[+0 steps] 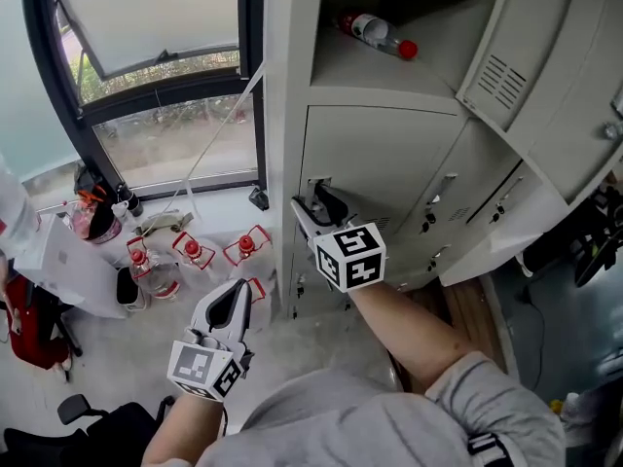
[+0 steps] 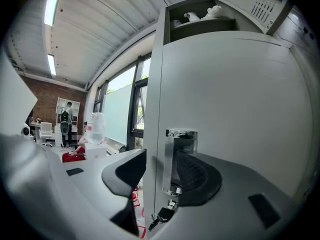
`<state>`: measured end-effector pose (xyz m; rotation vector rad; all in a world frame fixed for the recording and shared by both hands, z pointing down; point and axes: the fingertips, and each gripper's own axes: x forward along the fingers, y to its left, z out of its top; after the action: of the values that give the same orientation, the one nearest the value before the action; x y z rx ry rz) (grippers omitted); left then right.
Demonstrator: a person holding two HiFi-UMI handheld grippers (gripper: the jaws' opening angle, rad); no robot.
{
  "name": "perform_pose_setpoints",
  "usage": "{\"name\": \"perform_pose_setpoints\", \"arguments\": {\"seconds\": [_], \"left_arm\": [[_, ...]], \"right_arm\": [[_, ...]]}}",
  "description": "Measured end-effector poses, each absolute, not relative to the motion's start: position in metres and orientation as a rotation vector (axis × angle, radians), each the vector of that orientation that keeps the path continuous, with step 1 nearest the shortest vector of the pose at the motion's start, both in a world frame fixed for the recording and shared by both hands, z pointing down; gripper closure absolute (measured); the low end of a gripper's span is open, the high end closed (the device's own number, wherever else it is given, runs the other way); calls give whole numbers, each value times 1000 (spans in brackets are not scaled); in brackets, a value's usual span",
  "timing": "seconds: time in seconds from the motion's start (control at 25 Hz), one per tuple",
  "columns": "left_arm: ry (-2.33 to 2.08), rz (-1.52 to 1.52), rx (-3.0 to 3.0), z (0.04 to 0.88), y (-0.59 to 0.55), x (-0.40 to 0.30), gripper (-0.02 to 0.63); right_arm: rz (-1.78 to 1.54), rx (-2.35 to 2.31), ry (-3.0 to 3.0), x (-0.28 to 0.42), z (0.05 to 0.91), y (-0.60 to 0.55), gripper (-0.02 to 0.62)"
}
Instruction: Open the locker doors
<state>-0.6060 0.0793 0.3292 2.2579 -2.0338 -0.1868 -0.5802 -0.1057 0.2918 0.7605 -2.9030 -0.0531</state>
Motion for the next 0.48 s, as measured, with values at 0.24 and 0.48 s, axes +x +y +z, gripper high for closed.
{"name": "perform_pose_setpoints", "arguments": {"seconds": [0.24,0.48], "left_arm": [[-1993,-196,2272,336,78,-616,601],[-1969,-210,2281,339,82,-614,601]], "right_arm": [[-85,793,-2892,-583,293,-106,426],[-45,743,-2894,-584,295,-102,433]]}}
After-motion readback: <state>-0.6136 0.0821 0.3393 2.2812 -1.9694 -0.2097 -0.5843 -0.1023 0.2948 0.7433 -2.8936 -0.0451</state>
